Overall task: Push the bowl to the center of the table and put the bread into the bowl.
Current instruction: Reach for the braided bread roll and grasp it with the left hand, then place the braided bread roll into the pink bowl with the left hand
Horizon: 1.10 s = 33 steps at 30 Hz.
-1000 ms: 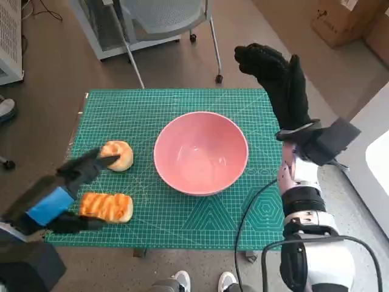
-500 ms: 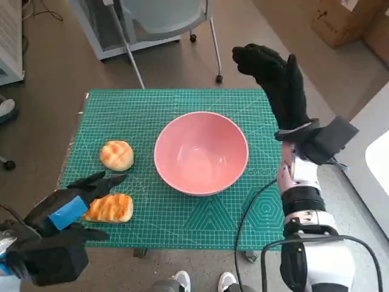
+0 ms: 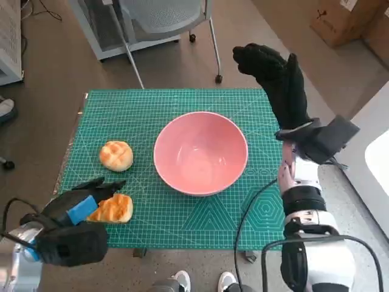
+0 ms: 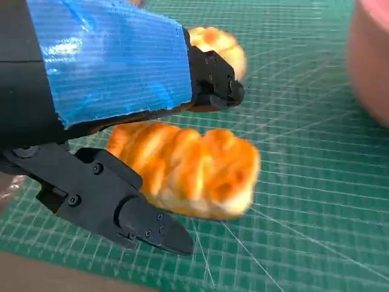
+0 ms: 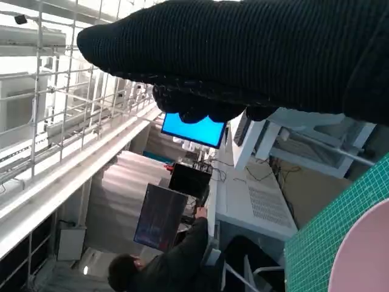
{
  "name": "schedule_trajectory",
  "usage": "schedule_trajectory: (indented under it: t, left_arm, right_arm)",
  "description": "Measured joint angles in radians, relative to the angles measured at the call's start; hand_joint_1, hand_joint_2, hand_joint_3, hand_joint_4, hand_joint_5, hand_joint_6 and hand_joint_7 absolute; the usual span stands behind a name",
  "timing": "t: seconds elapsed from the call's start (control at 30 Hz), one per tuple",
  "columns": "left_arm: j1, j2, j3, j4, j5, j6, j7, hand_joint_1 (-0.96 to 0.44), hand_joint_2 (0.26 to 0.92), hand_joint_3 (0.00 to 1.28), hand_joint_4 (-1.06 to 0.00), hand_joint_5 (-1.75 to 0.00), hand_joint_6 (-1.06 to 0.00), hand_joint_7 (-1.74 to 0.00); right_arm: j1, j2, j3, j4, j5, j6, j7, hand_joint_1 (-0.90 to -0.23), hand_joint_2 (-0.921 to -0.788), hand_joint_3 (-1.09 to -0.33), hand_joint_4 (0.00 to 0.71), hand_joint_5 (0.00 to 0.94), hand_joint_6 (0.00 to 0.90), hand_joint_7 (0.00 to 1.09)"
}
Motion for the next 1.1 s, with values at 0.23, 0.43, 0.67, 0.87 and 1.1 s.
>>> schedule_trajectory:
  t: [0.23,0.43,0.67,0.87,1.1]
  left_arm:
    - [-0.043,-0.029,-0.039,0.095,0.041,-0.021,0.080,0.06,0.854,0.02,-0.60,-0.05,-0.54,-0.04]
    - [-0.069,-0.027,-0.051,0.127,0.068,-0.043,0.117,0.11,0.912,0.12,-0.63,-0.98,-0.63,-0.62]
    - [-0.074,-0.014,-0.035,0.133,0.072,-0.083,0.139,0.01,0.918,0.08,-0.67,-1.27,-0.64,-1.01]
    - [-0.073,-0.009,0.005,0.117,0.027,-0.087,0.105,0.00,0.915,0.08,-0.69,-1.25,-0.64,-1.07]
    - [-0.075,-0.009,0.080,0.024,-0.062,-0.065,0.046,0.00,0.914,0.05,-0.72,-1.22,-0.67,-1.03]
  right_arm:
    - [0.000,-0.007,-0.003,0.000,0.003,0.000,0.009,-0.626,-0.921,-0.632,0.209,0.001,0.371,0.01]
    - [0.000,-0.008,-0.007,-0.003,0.004,0.000,0.018,-0.625,-0.921,-0.628,0.209,0.001,0.372,0.01]
    - [0.000,-0.008,-0.013,-0.003,0.004,0.000,0.021,-0.624,-0.921,-0.625,0.207,0.000,0.373,0.01]
    - [0.001,-0.009,-0.016,-0.003,0.004,0.000,0.021,-0.627,-0.921,-0.624,0.207,0.000,0.373,0.01]
    - [0.001,-0.010,-0.018,-0.003,0.004,0.003,0.022,-0.640,-0.921,-0.621,0.208,0.001,0.373,0.01]
